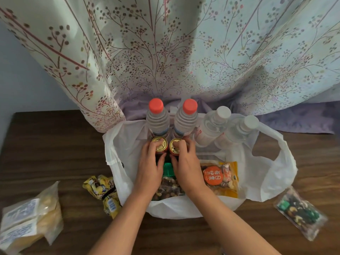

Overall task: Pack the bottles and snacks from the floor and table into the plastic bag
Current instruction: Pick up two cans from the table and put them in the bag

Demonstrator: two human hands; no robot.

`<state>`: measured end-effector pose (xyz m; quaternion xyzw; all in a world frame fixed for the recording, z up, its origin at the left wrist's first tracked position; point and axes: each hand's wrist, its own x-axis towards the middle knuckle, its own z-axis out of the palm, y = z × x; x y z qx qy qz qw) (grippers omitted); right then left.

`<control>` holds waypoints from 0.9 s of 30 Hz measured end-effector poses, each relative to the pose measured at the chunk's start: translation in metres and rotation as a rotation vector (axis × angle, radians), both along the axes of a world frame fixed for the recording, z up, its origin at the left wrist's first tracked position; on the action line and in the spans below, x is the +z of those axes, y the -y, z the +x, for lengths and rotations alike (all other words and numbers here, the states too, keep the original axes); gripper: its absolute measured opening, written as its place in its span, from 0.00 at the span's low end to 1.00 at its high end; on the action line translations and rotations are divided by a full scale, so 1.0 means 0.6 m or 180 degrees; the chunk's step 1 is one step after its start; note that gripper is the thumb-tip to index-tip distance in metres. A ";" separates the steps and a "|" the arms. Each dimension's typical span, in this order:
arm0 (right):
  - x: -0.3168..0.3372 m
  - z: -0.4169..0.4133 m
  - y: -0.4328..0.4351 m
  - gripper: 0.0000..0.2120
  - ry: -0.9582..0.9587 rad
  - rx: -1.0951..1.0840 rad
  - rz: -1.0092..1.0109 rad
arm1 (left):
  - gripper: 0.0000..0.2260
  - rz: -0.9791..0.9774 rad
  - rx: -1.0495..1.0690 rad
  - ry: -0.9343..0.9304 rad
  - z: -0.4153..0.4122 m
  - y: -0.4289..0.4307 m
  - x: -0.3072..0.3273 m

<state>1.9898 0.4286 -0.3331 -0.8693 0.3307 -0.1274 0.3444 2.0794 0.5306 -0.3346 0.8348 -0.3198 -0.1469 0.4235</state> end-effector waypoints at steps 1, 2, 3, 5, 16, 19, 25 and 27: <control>0.000 0.001 0.000 0.15 -0.0005 0.0011 -0.0008 | 0.18 0.0000 -0.0004 0.0012 0.000 0.000 -0.001; 0.000 0.001 0.000 0.15 -0.0010 0.0021 -0.0022 | 0.18 -0.0004 -0.0012 0.0023 -0.001 0.000 -0.002; -0.001 0.001 0.000 0.16 -0.0013 0.0023 -0.0037 | 0.18 -0.0007 -0.0019 0.0031 -0.002 -0.001 -0.003; -0.001 0.001 -0.001 0.16 -0.0012 0.0019 -0.0053 | 0.18 0.0006 -0.0016 0.0036 -0.004 -0.002 -0.004; 0.024 -0.008 0.004 0.19 -0.0179 0.0157 -0.0107 | 0.24 0.0398 -0.0382 0.0281 -0.004 -0.006 0.020; 0.049 -0.026 0.002 0.26 -0.0298 0.0189 -0.0367 | 0.27 0.0745 -0.0451 0.0441 -0.009 -0.015 0.042; 0.121 -0.067 0.008 0.33 -0.0566 0.0202 -0.0968 | 0.32 0.1629 -0.0655 0.1280 -0.015 -0.038 0.113; 0.151 -0.083 0.008 0.33 -0.0654 0.0186 -0.1136 | 0.35 0.1828 -0.0767 0.1454 -0.015 -0.049 0.138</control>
